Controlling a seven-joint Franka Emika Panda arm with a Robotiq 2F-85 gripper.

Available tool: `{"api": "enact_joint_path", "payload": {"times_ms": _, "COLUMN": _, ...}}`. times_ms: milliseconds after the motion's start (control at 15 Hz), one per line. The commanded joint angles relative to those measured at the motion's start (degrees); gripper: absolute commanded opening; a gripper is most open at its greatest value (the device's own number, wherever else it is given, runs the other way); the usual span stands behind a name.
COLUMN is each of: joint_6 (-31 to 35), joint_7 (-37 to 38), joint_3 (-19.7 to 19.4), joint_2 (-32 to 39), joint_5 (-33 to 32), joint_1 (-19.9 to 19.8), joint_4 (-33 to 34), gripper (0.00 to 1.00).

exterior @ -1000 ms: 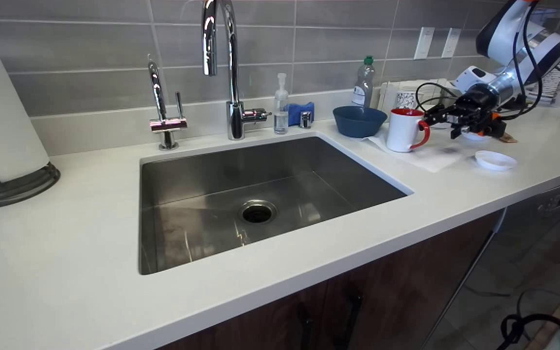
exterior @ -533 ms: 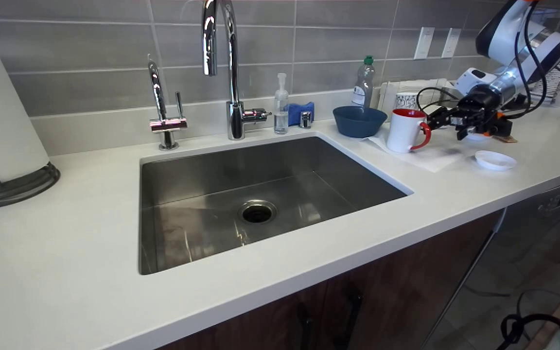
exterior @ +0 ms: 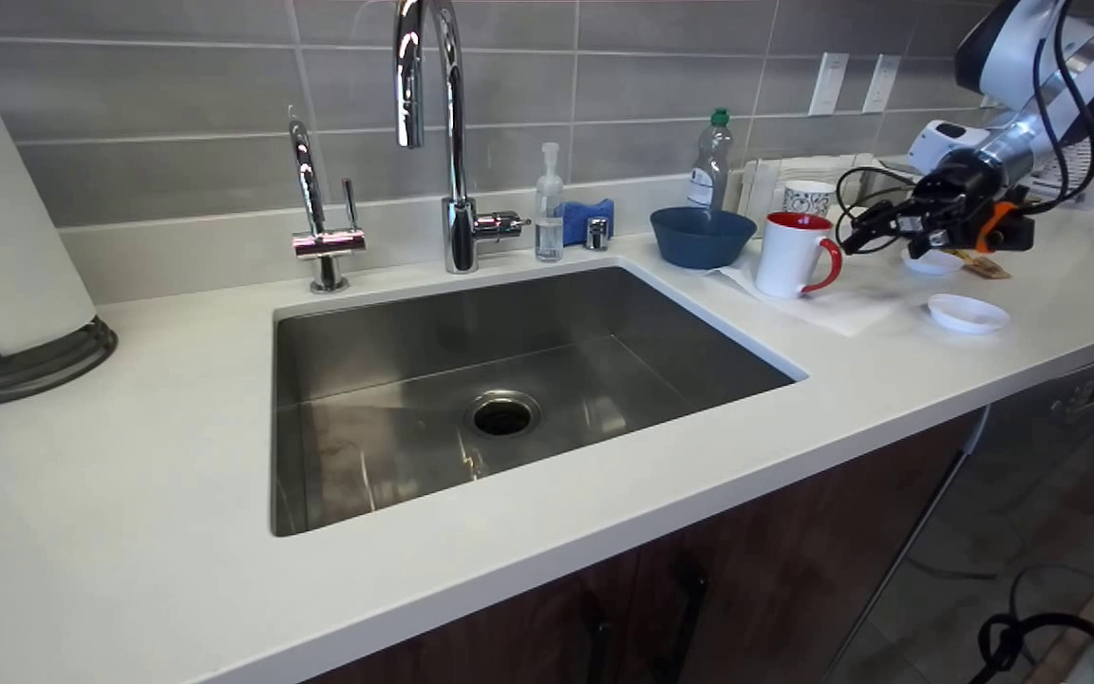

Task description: Pour the water in the cup into the bowl

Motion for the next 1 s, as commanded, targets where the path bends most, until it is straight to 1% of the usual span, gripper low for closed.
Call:
{"api": "enact_joint_path", "payload": {"times_ms": 0, "joint_6": 1.09, "joint_7": 5.84, "joint_3": -1.22, "joint_2": -7.91, "joint_5": -2.63, "joint_1": -0.68, "joint_4": -4.66, "gripper": 1.0}}
{"api": "enact_joint_path", "payload": {"times_ms": 267, "joint_6": 0.56, "joint_7": 13.45, "joint_3": -2.52, "joint_2": -13.76, "joint_5": -5.64, "joint_1": -0.87, "joint_4": -7.21, "gripper": 1.0}}
{"api": "enact_joint_path", "payload": {"times_ms": 400, "joint_6": -0.99, "joint_7": 18.19, "joint_3": -2.91, "joint_2": -17.05, "joint_5": -9.27, "joint_1": -0.88, "joint_4": -7.68, "gripper": 1.0}}
{"api": "enact_joint_path", "payload": {"times_ms": 467, "joint_6": -1.77, "joint_7": 21.19, "joint_3": -3.0, "joint_2": -18.9, "joint_5": -11.01, "joint_1": -0.88, "joint_4": -7.61, "gripper": 1.0}}
{"api": "enact_joint_path", "payload": {"times_ms": 600, "joint_6": -1.13, "joint_7": 29.46, "joint_3": -2.8, "joint_2": -23.28, "joint_5": -14.27, "joint_1": -0.59, "joint_4": -7.41, "gripper": 1.0}}
{"api": "enact_joint_path", "payload": {"times_ms": 867, "joint_6": 1.73, "joint_7": 45.67, "joint_3": -0.94, "joint_2": -31.78, "joint_5": -19.77, "joint_1": 0.02, "joint_4": -6.99, "gripper": 1.0}}
{"api": "enact_joint_path", "payload": {"times_ms": 933, "joint_6": 1.97, "joint_7": 49.53, "joint_3": 2.11, "joint_2": -33.51, "joint_5": -20.19, "joint_1": -2.32, "joint_4": -6.78, "gripper": 1.0}}
